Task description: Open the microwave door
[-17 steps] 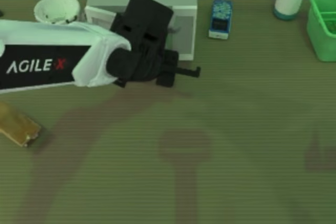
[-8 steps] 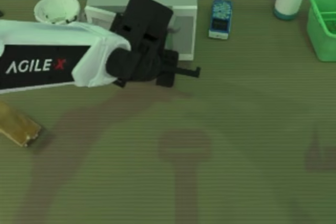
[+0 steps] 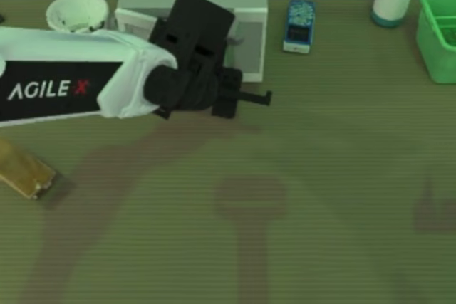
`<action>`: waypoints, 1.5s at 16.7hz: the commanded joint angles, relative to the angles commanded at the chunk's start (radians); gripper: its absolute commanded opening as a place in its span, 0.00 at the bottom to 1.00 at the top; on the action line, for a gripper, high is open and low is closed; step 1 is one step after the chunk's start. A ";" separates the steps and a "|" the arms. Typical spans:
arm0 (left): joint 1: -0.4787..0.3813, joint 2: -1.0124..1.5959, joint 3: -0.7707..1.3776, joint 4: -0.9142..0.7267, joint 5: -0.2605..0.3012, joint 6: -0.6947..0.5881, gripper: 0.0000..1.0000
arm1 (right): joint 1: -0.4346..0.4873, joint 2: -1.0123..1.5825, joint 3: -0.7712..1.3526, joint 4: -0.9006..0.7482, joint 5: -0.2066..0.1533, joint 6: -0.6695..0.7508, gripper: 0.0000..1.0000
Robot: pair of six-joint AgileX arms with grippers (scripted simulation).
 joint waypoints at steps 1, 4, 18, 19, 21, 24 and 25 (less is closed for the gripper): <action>0.000 0.000 0.000 0.000 0.000 0.000 0.00 | 0.000 0.000 0.000 0.000 0.000 0.000 1.00; 0.000 0.000 0.000 0.000 0.000 0.000 0.00 | 0.000 0.000 0.000 0.000 0.000 0.000 1.00; 0.010 -0.022 -0.032 0.014 0.030 0.036 0.00 | 0.000 0.000 0.000 0.000 0.000 0.000 1.00; 0.010 -0.022 -0.032 0.014 0.030 0.036 0.00 | 0.000 0.000 0.000 0.000 0.000 0.000 1.00; 0.010 -0.022 -0.032 0.014 0.030 0.036 0.00 | 0.000 0.000 0.000 0.000 0.000 0.000 1.00; 0.010 -0.022 -0.032 0.014 0.030 0.036 0.00 | 0.000 0.000 0.000 0.000 0.000 0.000 1.00; 0.010 -0.022 -0.032 0.014 0.030 0.036 0.00 | 0.000 0.000 0.000 0.000 0.000 0.000 1.00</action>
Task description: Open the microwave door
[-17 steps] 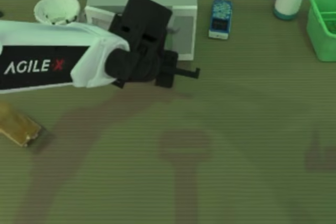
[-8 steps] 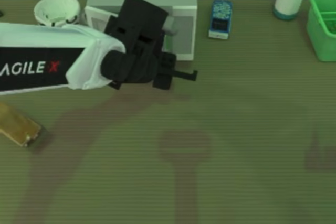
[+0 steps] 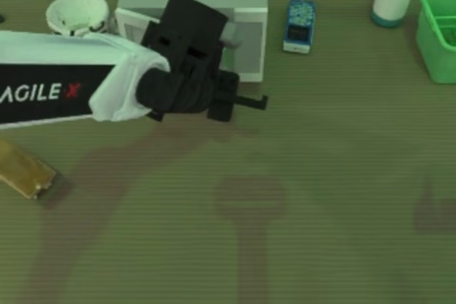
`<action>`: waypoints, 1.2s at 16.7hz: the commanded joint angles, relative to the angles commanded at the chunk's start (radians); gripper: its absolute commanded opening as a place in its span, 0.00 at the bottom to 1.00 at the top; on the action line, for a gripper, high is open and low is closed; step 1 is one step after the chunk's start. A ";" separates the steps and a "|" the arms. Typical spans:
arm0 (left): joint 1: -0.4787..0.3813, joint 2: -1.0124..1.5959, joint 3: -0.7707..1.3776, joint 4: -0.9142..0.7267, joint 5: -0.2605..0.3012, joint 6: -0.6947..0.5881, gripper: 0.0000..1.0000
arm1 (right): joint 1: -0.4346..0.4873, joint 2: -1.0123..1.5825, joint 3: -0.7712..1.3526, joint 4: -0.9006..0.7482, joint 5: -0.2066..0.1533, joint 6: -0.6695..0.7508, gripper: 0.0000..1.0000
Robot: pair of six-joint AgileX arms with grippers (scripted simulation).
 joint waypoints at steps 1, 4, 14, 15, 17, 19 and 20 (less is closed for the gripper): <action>0.000 0.000 0.000 0.000 0.000 0.000 0.00 | 0.000 0.000 0.000 0.000 0.000 0.000 1.00; 0.000 0.000 0.000 0.000 0.000 0.000 0.00 | 0.000 0.000 0.000 0.000 0.000 0.000 1.00; -0.003 -0.004 -0.006 0.002 0.014 0.006 0.00 | 0.000 0.000 0.000 0.000 0.000 0.000 1.00; 0.001 -0.009 -0.012 0.005 0.019 0.013 0.00 | 0.000 0.000 0.000 0.000 0.000 0.000 1.00; 0.009 -0.020 -0.025 0.012 0.028 0.031 0.00 | 0.000 0.000 0.000 0.000 0.000 0.000 1.00; 0.012 -0.023 -0.031 0.013 0.032 0.038 0.00 | 0.000 0.000 0.000 0.000 0.000 0.000 1.00; 0.012 -0.023 -0.031 0.013 0.032 0.038 0.00 | 0.000 0.000 0.000 0.000 0.000 0.000 1.00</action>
